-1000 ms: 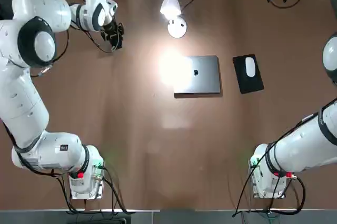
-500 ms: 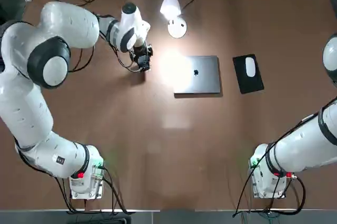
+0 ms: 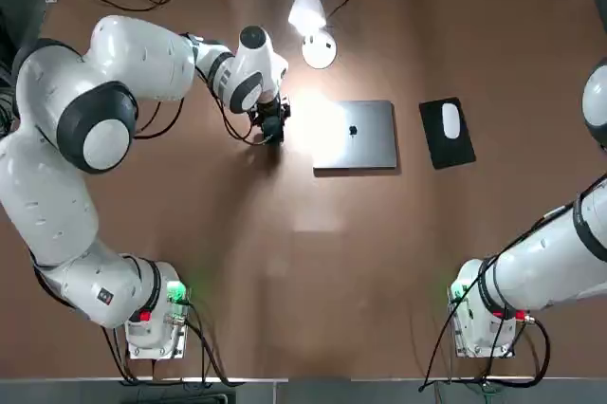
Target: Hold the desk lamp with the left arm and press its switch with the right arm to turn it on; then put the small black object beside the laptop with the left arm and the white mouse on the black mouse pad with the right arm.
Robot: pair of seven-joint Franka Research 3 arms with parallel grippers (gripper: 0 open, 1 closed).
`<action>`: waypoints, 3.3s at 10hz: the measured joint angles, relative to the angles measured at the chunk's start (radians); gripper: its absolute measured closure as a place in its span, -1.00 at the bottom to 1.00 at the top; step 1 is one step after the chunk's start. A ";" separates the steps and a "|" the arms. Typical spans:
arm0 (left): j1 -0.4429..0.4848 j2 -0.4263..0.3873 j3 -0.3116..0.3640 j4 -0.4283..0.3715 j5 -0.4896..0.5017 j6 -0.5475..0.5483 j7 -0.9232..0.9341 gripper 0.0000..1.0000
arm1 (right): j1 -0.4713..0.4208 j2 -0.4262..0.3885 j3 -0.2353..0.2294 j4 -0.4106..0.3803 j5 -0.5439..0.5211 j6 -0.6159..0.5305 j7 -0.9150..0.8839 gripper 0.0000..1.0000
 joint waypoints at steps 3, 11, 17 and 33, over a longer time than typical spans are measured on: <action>0.001 0.048 0.007 0.056 0.050 0.025 0.003 -0.59 | -0.001 0.001 -0.001 0.012 -0.001 0.004 -0.017 -1.00; -0.001 0.124 0.010 0.132 0.052 0.023 0.004 -0.86 | -0.059 0.002 -0.001 0.046 -0.001 -0.012 -0.025 -1.00; 0.117 -0.036 0.009 0.111 0.053 -0.170 0.168 -1.00 | -0.025 0.011 0.014 0.047 0.000 -0.060 -0.026 -1.00; 0.478 -0.439 0.108 0.517 -0.148 -0.922 0.866 -0.99 | -0.001 0.012 0.009 0.047 -0.052 -0.057 -0.025 -1.00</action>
